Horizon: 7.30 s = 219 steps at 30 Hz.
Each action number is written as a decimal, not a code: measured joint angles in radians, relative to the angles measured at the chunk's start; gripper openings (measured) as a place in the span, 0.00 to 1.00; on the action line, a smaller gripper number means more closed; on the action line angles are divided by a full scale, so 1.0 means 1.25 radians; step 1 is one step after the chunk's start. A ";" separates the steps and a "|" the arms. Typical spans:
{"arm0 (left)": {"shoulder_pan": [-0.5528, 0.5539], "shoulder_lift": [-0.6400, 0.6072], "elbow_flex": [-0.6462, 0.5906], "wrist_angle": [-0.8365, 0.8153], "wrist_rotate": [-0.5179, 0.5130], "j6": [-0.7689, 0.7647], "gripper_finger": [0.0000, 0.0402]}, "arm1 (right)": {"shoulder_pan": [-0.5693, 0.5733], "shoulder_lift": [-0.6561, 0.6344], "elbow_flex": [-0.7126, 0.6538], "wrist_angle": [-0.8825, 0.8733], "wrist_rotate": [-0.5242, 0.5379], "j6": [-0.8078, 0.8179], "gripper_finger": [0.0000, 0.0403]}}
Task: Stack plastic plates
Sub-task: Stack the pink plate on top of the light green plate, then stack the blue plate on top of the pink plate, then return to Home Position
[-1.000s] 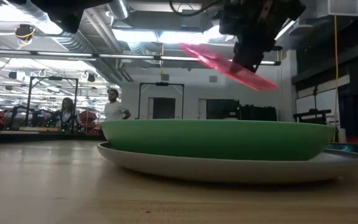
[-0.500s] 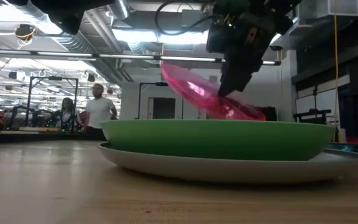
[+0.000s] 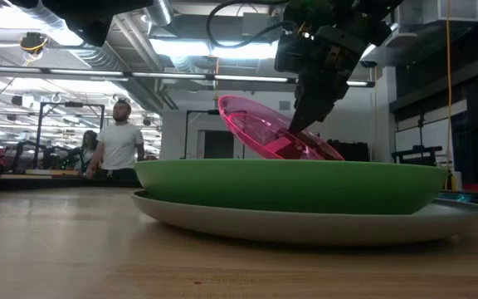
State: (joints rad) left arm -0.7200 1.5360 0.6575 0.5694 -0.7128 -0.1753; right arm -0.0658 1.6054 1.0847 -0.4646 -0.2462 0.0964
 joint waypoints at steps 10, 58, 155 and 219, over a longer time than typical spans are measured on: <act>0.000 0.000 0.000 0.000 0.000 0.000 0.23 | 0.000 0.000 0.000 0.000 0.006 0.001 0.00; 0.000 0.000 0.000 0.005 0.000 -0.001 0.23 | -0.202 -0.250 -0.061 -0.343 0.374 -0.024 0.42; 0.022 -0.043 0.000 -0.029 0.001 -0.013 0.23 | 0.375 0.068 0.022 0.008 0.224 -0.158 0.25; 0.623 -1.017 -0.520 -0.258 0.422 0.105 0.23 | -0.045 -1.045 -0.814 0.475 0.221 -0.021 0.00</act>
State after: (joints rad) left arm 0.0583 0.2653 0.0074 0.2467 -0.1848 -0.0444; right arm -0.1222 0.2993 0.0672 0.1289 0.0299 0.0704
